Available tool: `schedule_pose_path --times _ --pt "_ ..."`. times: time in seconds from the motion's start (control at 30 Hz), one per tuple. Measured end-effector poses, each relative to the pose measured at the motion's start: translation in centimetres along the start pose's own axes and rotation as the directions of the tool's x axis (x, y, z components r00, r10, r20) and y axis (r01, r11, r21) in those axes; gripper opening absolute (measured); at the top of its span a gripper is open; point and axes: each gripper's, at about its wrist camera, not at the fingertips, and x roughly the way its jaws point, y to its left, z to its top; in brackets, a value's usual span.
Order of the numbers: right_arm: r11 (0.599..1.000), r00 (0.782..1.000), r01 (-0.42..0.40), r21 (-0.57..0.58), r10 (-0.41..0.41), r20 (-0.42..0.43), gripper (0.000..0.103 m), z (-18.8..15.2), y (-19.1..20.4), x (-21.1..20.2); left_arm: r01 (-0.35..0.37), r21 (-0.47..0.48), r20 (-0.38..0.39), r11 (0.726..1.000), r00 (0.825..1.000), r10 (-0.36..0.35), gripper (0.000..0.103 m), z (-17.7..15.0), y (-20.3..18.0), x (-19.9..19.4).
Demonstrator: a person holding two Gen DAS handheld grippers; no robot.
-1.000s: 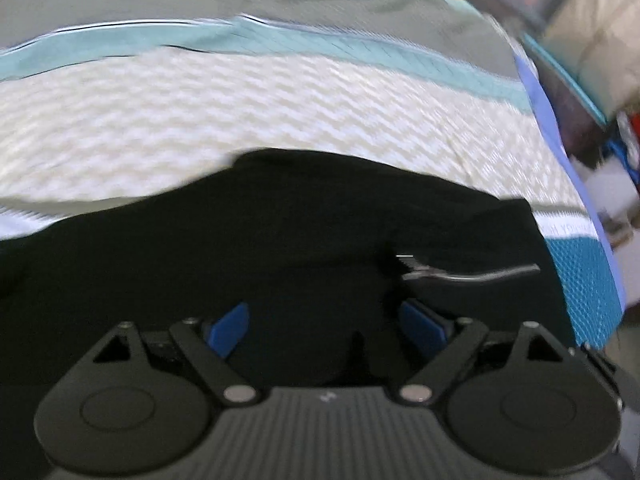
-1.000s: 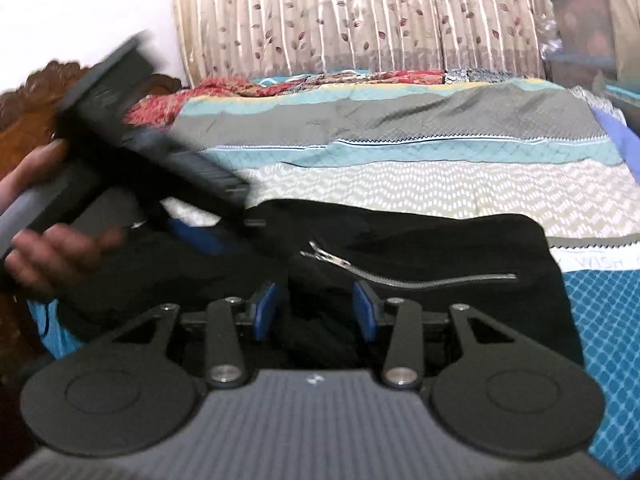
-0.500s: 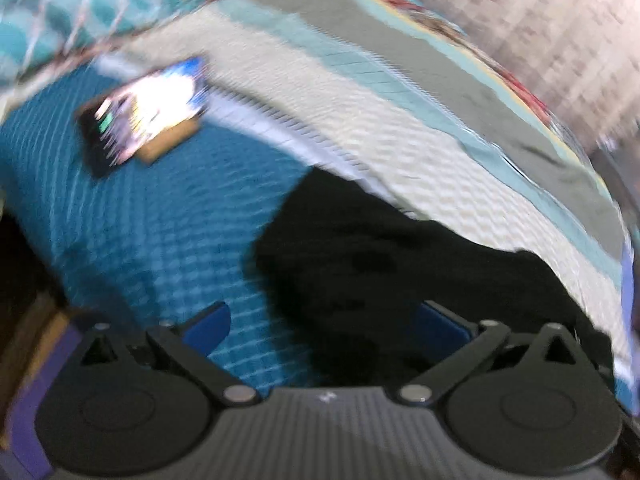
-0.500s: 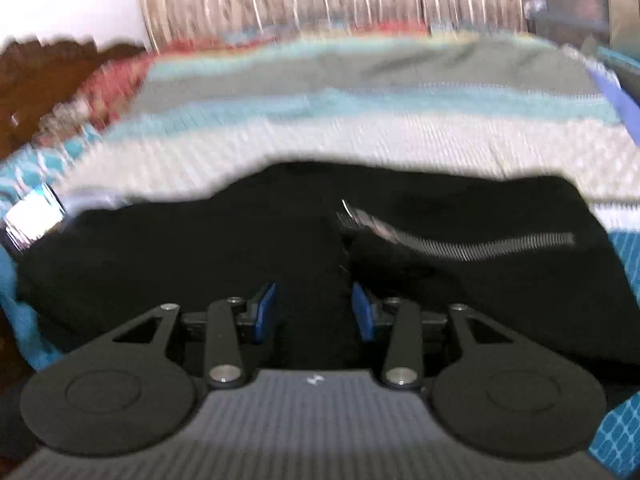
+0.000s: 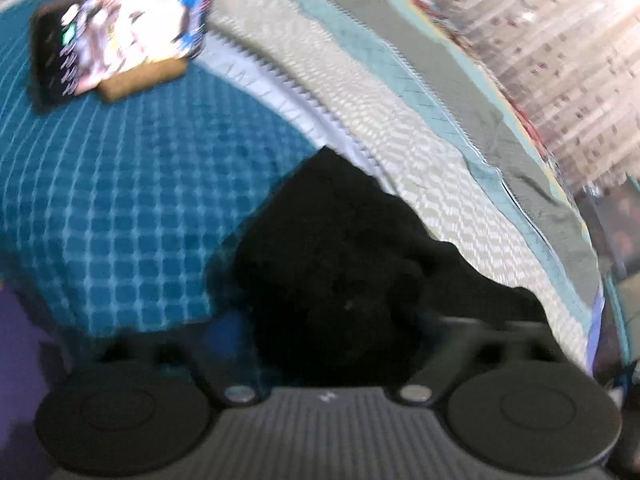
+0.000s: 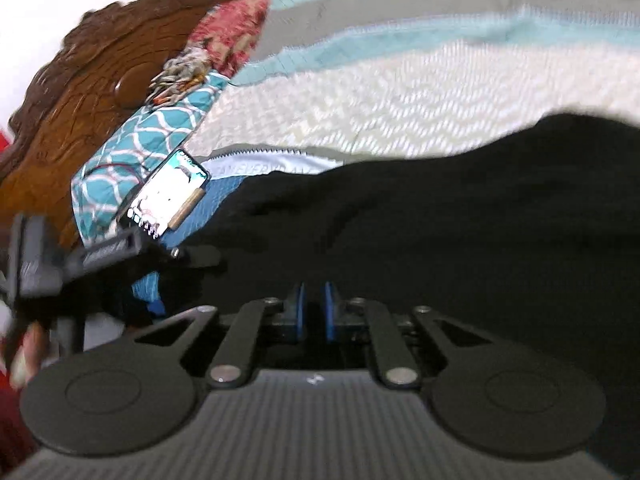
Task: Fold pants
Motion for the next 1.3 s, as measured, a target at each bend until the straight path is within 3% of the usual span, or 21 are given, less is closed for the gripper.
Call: schedule_pose_path --times 0.03,0.1,0.2,0.3,0.43,0.57,0.63,0.67,0.7,0.73,0.77,0.8,0.83,0.87,0.93,0.97,1.03,1.1,1.13,1.2,1.3 --pt "0.998 0.999 -0.025 0.056 0.027 -0.042 0.013 0.0 -0.4 1.2 -0.008 0.008 0.000 1.000 1.000 0.008 0.048 0.0 -0.3 0.1" --pt "0.984 0.989 -0.051 0.170 0.073 -0.126 0.009 -0.6 -1.2 3.2 0.005 0.016 0.021 1.000 1.000 -0.006 0.031 -0.1 -0.9 -0.5" --pt "0.946 0.984 -0.097 0.308 0.137 -0.111 0.003 -0.7 -2.8 3.0 0.004 0.156 0.090 0.988 0.996 -0.018 0.028 -0.8 -4.4 -1.9" --pt "0.938 0.988 -0.132 0.321 0.151 -0.035 0.010 -0.9 -3.3 0.3 0.014 0.338 0.144 0.941 0.987 -0.066 0.028 -2.2 -8.4 -2.9" --pt "0.927 0.987 -0.146 0.346 0.112 0.115 0.010 -1.3 -4.8 -4.8 0.023 0.559 0.152 0.829 0.980 -0.130 0.028 -5.2 -14.1 -3.0" --pt "0.913 0.962 -0.120 0.389 0.011 0.272 0.013 -2.7 -7.1 -10.7 0.070 0.746 0.074 0.662 0.980 -0.187 0.029 -9.6 -19.4 -1.2" --pt "0.917 0.947 -0.098 0.387 -0.033 0.320 0.021 -3.5 -7.7 -13.0 0.115 0.808 0.002 0.577 0.980 -0.198 0.040 -11.8 -21.3 0.0" --pt "0.919 0.941 -0.083 0.387 -0.055 0.334 0.032 -3.9 -7.8 -13.8 0.136 0.822 -0.034 0.553 0.981 -0.190 0.056 -12.8 -22.0 0.5" --pt "0.918 0.935 -0.069 0.392 -0.078 0.347 0.046 -4.3 -7.9 -14.6 0.146 0.829 -0.056 0.539 0.982 -0.180 0.062 -13.4 -22.4 1.0" --pt "0.913 0.928 -0.065 0.402 -0.093 0.361 0.053 -4.8 -8.1 -15.1 0.150 0.838 -0.069 0.525 0.983 -0.172 0.063 -14.0 -22.7 1.1" --pt "0.907 0.922 -0.073 0.414 -0.098 0.376 0.063 -5.2 -8.3 -15.4 0.153 0.847 -0.074 0.510 0.982 -0.172 0.071 -14.4 -22.8 0.8" --pt "0.901 0.918 -0.086 0.426 -0.095 0.385 0.066 -5.5 -8.5 -15.5 0.156 0.856 -0.077 0.493 0.981 -0.177 0.083 -14.6 -22.8 0.4" --pt "0.896 0.919 -0.096 0.434 -0.088 0.385 0.068 -5.7 -8.5 -15.2 0.162 0.859 -0.078 0.485 0.979 -0.189 0.086 -14.6 -22.4 -0.2" --pt "0.894 0.921 -0.102 0.436 -0.081 0.382 0.074 -5.7 -8.3 -14.7 0.169 0.858 -0.076 0.485 0.976 -0.205 0.088 -14.5 -22.1 -0.9" --pt "0.898 0.929 -0.091 0.431 -0.079 0.360 0.082 -5.6 -8.0 -13.8 0.180 0.837 -0.071 0.517 0.972 -0.224 0.090 -13.5 -21.0 -2.1" --pt "0.903 0.936 -0.079 0.423 -0.079 0.344 0.084 -5.5 -7.6 -13.1 0.179 0.817 -0.062 0.548 0.972 -0.225 0.091 -13.0 -20.2 -2.7" --pt "0.914 0.950 -0.064 0.400 -0.066 0.304 0.086 -5.2 -7.8 -11.7 0.154 0.755 -0.033 0.637 0.980 -0.198 0.091 -11.3 -18.2 -3.5" --pt "0.932 0.965 -0.048 0.359 -0.049 0.256 0.085 -4.8 -6.8 -9.8 0.118 0.688 -0.009 0.716 0.988 -0.155 0.085 -9.4 -16.5 -3.2" --pt "0.951 0.970 -0.016 0.310 -0.060 0.236 0.081 -4.4 -5.8 -8.9 0.100 0.663 0.001 0.742 0.991 -0.133 0.082 -9.0 -15.7 -3.3" --pt "0.981 0.975 0.071 0.178 -0.106 0.196 0.043 -4.2 -4.1 -8.1 0.065 0.607 0.010 0.792 0.996 -0.089 0.068 -7.8 -14.6 -2.8" --pt "0.991 0.964 0.115 0.064 -0.127 0.232 0.028 -4.3 -2.5 -8.9 0.059 0.544 -0.003 0.837 0.998 -0.068 0.062 -6.7 -13.4 -2.4"
